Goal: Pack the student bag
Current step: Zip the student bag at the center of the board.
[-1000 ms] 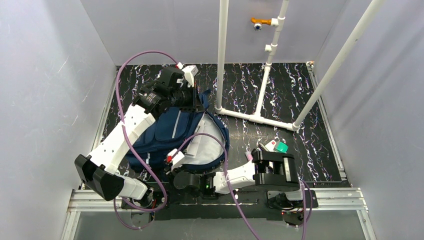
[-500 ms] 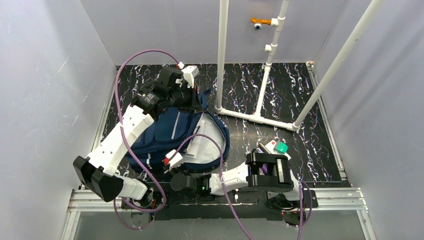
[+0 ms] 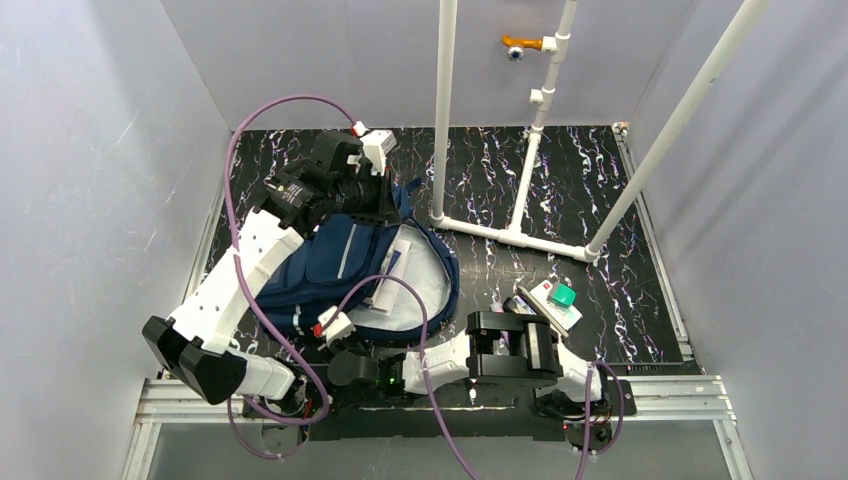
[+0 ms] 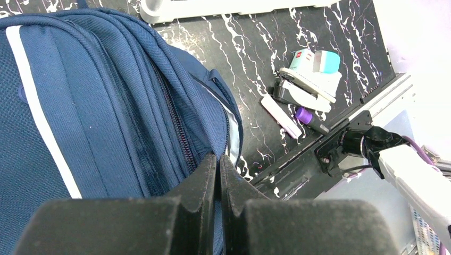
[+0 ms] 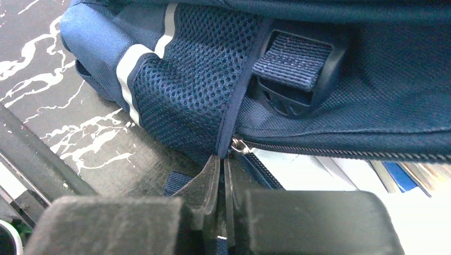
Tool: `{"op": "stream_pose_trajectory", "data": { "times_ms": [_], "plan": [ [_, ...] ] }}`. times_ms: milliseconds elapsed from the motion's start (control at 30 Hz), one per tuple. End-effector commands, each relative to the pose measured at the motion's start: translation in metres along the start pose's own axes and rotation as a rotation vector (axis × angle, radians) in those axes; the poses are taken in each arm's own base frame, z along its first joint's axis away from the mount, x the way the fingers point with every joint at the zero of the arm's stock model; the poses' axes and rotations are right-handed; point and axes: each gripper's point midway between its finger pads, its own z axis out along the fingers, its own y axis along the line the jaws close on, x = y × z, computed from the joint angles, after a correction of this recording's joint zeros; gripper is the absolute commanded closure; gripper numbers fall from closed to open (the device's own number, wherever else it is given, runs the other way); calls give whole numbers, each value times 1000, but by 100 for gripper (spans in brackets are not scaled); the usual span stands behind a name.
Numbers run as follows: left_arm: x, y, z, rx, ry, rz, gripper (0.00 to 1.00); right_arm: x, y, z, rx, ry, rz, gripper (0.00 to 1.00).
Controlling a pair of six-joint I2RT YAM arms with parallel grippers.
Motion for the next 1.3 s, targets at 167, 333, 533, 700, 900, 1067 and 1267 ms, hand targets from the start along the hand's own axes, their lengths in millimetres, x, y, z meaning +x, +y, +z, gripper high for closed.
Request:
{"op": "stream_pose_trajectory", "data": {
  "times_ms": [167, 333, 533, 700, 900, 1067, 1267],
  "plan": [
    [-5, -7, -28, 31, -110, 89, 100, -31, -27, -7, 53, -44, -29, 99],
    [26, 18, -15, -39, -49, 96, 52, -30, -19, -29, -162, 33, -32, 99],
    [57, 62, -44, -196, -116, -45, 17, -13, -12, -36, -308, 89, -5, 99],
    [95, 96, -85, -385, -165, -143, 12, -8, -16, -33, -403, 128, 60, 99],
    [155, 126, -80, -495, -196, -355, 27, -5, -19, -27, -451, 188, 166, 84],
    [186, 137, -65, -512, -202, -470, 27, -1, -32, -31, -411, 201, 125, 65],
    [206, 139, -60, -492, -248, -602, 24, -3, -47, -42, -381, 190, 155, 59]
  ]
}}
